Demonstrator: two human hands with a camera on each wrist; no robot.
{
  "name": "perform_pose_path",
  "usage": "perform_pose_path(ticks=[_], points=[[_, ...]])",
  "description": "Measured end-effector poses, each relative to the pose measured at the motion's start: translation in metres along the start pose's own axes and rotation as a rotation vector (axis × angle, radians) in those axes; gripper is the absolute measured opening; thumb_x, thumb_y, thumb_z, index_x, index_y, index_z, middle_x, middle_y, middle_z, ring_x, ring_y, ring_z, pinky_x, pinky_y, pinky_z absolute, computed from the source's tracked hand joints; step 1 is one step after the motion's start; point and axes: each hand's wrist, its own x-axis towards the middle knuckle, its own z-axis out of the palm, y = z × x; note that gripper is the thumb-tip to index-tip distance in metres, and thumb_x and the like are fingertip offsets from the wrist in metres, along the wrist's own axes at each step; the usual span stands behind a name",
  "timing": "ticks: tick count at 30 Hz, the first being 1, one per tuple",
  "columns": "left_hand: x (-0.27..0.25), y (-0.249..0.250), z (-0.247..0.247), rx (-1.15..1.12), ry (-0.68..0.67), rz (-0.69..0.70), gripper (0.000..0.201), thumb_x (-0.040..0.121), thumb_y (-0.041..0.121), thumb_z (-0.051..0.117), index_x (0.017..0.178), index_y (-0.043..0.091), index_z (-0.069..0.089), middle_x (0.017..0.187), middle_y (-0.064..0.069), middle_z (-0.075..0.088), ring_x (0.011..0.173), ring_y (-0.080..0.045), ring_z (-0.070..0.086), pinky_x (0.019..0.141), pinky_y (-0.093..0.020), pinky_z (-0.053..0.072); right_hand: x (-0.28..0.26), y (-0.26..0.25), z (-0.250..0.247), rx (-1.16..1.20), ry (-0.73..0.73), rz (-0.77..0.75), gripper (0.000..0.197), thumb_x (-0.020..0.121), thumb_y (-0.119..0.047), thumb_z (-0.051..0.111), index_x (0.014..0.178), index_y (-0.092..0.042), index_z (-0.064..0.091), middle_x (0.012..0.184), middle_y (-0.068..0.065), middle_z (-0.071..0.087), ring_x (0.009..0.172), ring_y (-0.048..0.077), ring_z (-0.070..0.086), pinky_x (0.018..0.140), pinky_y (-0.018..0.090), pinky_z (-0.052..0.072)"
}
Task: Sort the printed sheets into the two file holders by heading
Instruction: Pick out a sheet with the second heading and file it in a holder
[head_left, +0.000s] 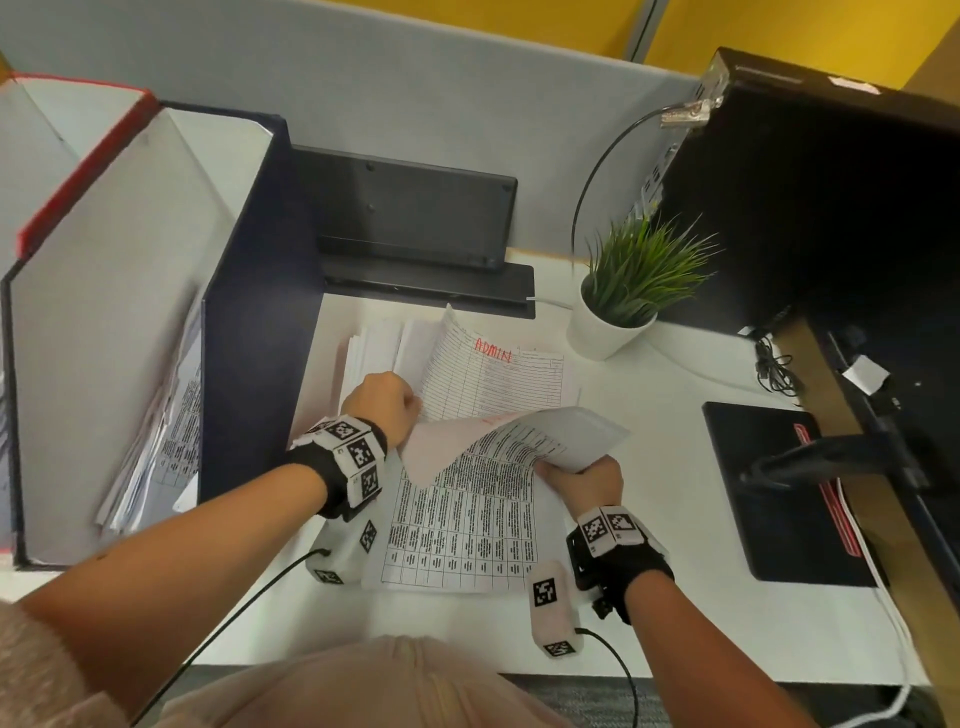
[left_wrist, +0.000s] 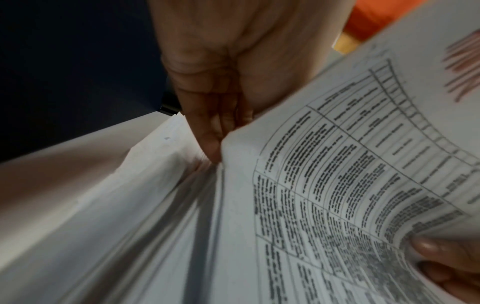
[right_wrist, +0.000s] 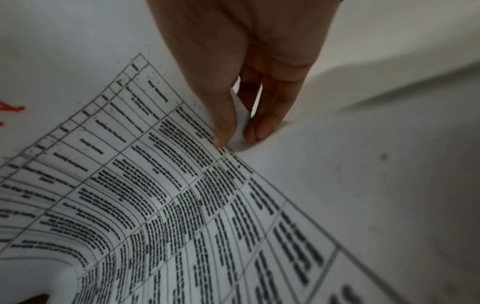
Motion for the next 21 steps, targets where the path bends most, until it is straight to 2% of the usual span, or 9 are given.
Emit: perform_pose_path(ticks=[3,5,7,10,13,15,17,19,21], points=[[-0.005,-0.001,0.003,0.018,0.043,0.056,0.039,0.092,0.016,0.047,0.054,0.009,0.049,0.064,-0.010,0.053,0.065,-0.025,0.051,0.059,-0.028,0.039,0.003,-0.001,0.000,-0.016,-0.005,0.013,0.037,0.065,-0.011,0.084,0.096,0.001,0.068,0.100,0.016,0.070,0.080,0.018,0.061,0.071,0.024,0.047],[-0.009,-0.002,0.005,0.049,0.129,0.136,0.031,0.095,0.016,0.045,0.074,0.002,0.063,0.082,-0.013,0.060,0.075,-0.026,0.055,0.063,-0.031,0.044,0.003,-0.003,0.000,-0.017,-0.014,0.018,0.038,0.065,-0.012,0.084,0.097,0.001,0.067,0.100,0.016,0.070,0.080,0.018,0.061,0.072,0.025,0.048],[-0.014,-0.004,0.009,0.035,0.253,0.249,0.027,0.096,0.016,0.046,0.100,0.001,0.068,0.101,-0.011,0.061,0.091,-0.027,0.056,0.072,-0.036,0.049,0.003,-0.004,-0.001,-0.024,-0.016,0.013,0.038,0.066,-0.012,0.083,0.098,0.000,0.067,0.099,0.017,0.070,0.080,0.019,0.061,0.071,0.026,0.048],[-0.018,-0.005,0.012,-0.183,0.318,0.356,0.026,0.096,0.013,0.046,0.109,0.001,0.065,0.100,-0.012,0.063,0.091,-0.024,0.056,0.078,-0.031,0.048,0.004,-0.006,-0.003,-0.078,-0.022,0.003,0.043,0.067,-0.016,0.082,0.100,0.003,0.064,0.098,0.020,0.070,0.082,0.025,0.065,0.074,0.031,0.053],[-0.021,-0.005,0.015,-0.462,0.265,0.260,0.021,0.098,0.011,0.039,0.107,0.010,0.057,0.084,-0.002,0.061,0.071,-0.009,0.055,0.061,-0.006,0.041,0.001,-0.010,-0.005,0.011,-0.004,-0.003,0.059,0.064,-0.010,0.084,0.114,0.001,0.054,0.108,0.017,0.066,0.096,0.031,0.064,0.086,0.045,0.054],[-0.020,-0.008,0.017,-0.568,0.238,0.197,0.018,0.098,0.008,0.037,0.100,0.014,0.054,0.079,0.002,0.057,0.068,-0.005,0.051,0.056,-0.006,0.039,-0.002,-0.012,-0.007,0.096,0.014,-0.019,0.069,0.062,-0.004,0.084,0.120,-0.002,0.047,0.110,0.010,0.062,0.099,0.027,0.061,0.090,0.043,0.052],[-0.018,-0.012,0.017,-0.642,0.183,0.163,0.020,0.095,0.000,0.038,0.090,0.014,0.052,0.080,0.001,0.055,0.069,-0.009,0.049,0.058,-0.014,0.039,-0.002,-0.013,-0.010,0.107,0.004,-0.038,0.068,0.063,-0.003,0.083,0.120,-0.005,0.046,0.106,0.006,0.060,0.096,0.022,0.059,0.089,0.037,0.051],[-0.017,-0.015,0.016,-0.690,0.125,0.150,0.027,0.091,-0.006,0.042,0.078,0.015,0.051,0.077,0.000,0.053,0.070,-0.010,0.048,0.058,-0.019,0.038,0.000,-0.012,-0.011,0.042,-0.039,-0.039,0.047,0.066,-0.006,0.082,0.105,-0.005,0.056,0.094,0.007,0.063,0.084,0.020,0.061,0.081,0.035,0.053],[-0.015,-0.016,0.013,-0.743,0.075,0.104,0.030,0.089,-0.007,0.045,0.069,0.015,0.051,0.072,-0.001,0.053,0.068,-0.012,0.047,0.058,-0.021,0.038,0.000,-0.010,-0.011,-0.040,-0.076,-0.044,0.022,0.069,-0.011,0.080,0.077,-0.005,0.060,0.072,0.009,0.062,0.063,0.020,0.057,0.064,0.030,0.048]])
